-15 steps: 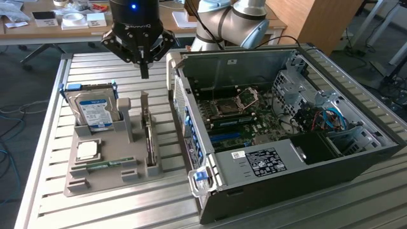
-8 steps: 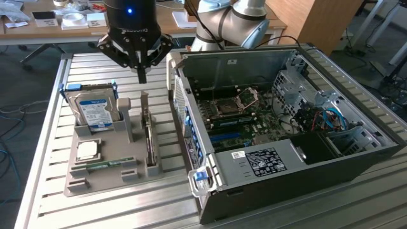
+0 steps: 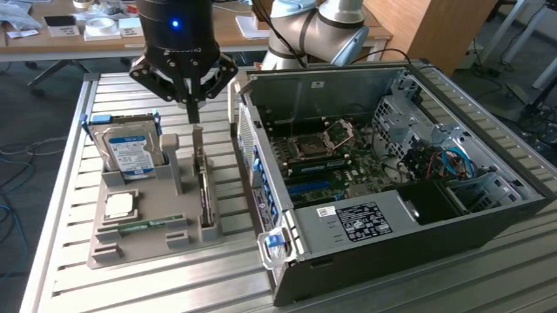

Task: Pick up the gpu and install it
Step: 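Reach for the gpu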

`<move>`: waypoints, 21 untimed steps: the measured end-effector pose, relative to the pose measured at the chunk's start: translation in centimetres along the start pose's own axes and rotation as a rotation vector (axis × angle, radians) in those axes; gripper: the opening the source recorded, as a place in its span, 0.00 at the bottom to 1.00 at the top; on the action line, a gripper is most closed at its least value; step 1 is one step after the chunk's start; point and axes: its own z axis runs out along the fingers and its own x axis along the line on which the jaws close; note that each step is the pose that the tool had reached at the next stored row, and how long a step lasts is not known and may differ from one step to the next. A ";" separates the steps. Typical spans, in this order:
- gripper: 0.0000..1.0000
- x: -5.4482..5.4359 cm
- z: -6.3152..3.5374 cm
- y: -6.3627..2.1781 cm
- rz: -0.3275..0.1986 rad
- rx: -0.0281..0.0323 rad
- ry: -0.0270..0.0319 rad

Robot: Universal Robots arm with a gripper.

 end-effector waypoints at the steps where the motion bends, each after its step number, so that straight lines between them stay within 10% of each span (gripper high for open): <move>1: 0.11 0.0 0.01 -0.07 0.000 0.0000 0.0000; 21: 0.11 0.4 0.28 -1.23 0.000 0.0002 0.0014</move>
